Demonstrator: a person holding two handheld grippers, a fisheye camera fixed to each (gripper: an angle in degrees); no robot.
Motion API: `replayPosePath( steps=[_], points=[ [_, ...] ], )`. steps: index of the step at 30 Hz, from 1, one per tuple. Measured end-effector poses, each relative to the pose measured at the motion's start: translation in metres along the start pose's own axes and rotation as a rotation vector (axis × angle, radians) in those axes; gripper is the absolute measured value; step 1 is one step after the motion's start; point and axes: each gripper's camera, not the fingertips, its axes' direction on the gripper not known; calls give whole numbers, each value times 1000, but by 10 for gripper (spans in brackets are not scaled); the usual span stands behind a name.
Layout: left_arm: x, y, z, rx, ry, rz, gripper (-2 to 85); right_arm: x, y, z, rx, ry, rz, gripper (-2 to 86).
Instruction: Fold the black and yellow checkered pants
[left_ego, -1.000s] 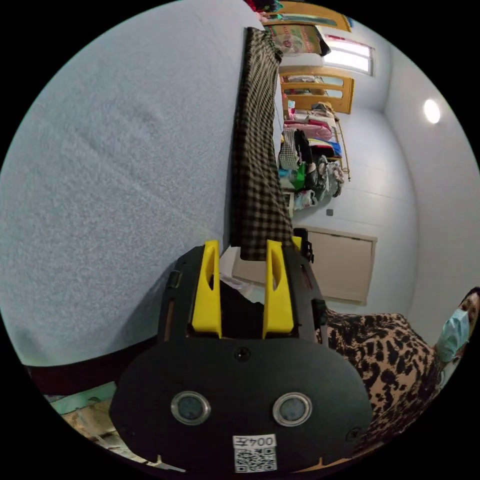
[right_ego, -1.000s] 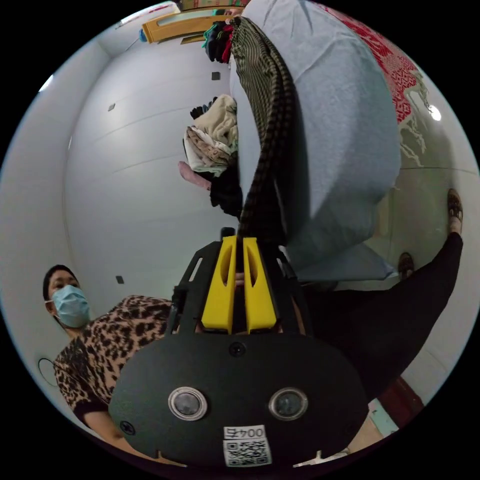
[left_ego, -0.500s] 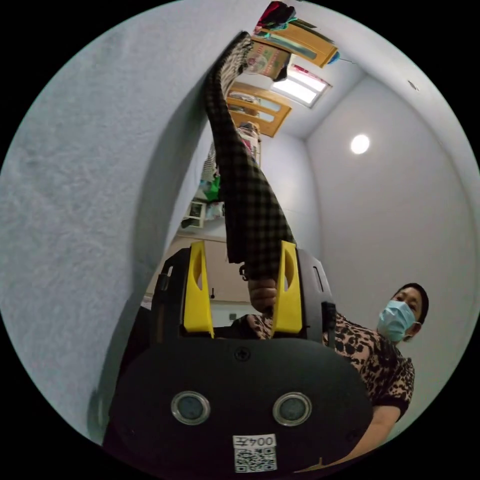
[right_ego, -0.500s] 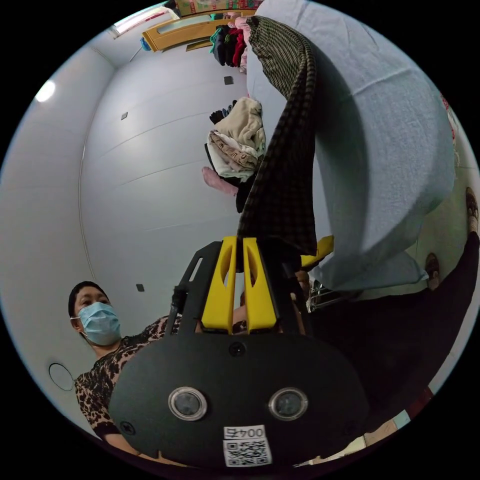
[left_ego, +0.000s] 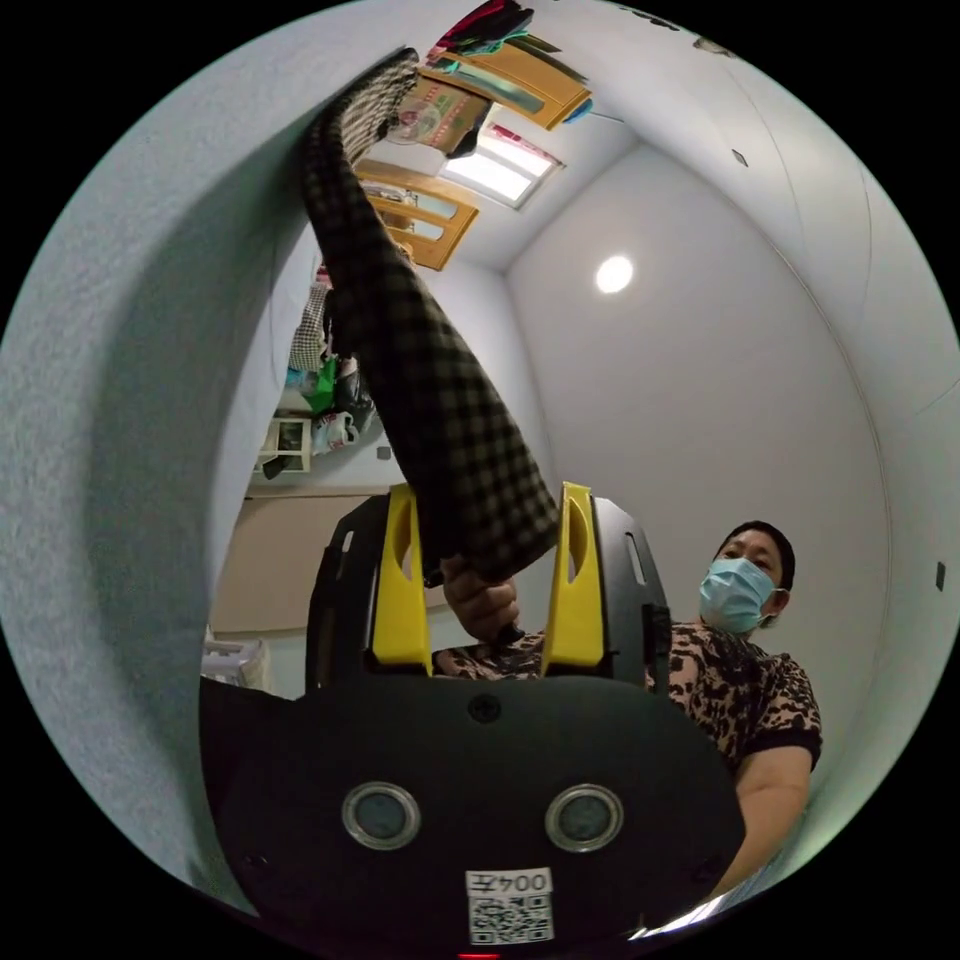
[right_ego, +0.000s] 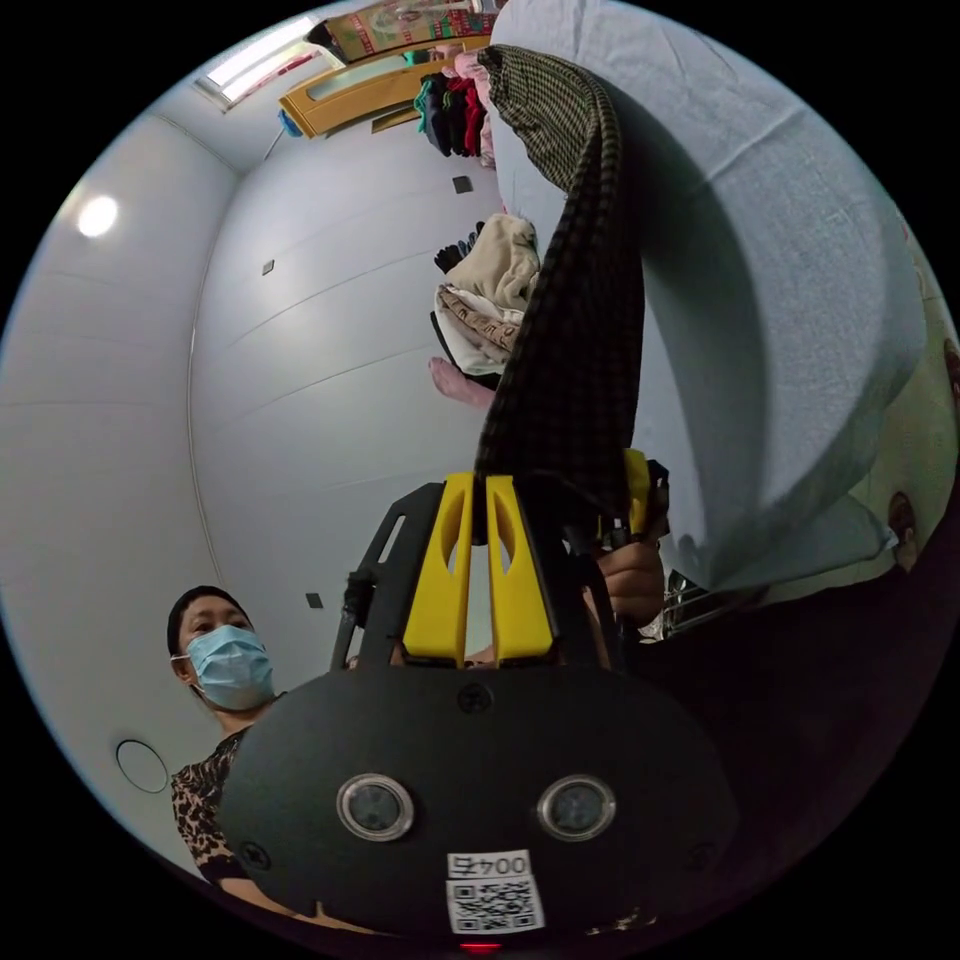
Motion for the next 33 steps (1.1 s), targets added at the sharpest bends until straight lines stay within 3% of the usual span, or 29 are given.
replayPosePath(
  steps=[9, 12, 16, 20, 23, 27, 33],
  points=[
    [-12, -2, 4, -34, -168, -42, 109, -5, 1, 13, 55, 173, -21, 29],
    [-16, -3, 7, -46, -297, -87, 75, -10, 3, 25, 46, 356, -85, 28],
    [3, -11, 27, -104, -581, -108, 44, -38, 13, 62, -1, 735, -333, 24],
    [23, -18, 75, -343, -999, 75, 34, -33, 32, 125, -238, 1109, -651, 23],
    [-9, -15, 77, -320, -1042, -48, 31, -18, 30, 143, -236, 1125, -597, 24],
    [-16, -14, 101, -318, -1096, 6, 30, -22, 23, 150, -207, 1104, -616, 25],
    [-67, -14, 104, -245, -1050, -150, 35, 12, -3, 151, -227, 1039, -420, 35]
  ],
)
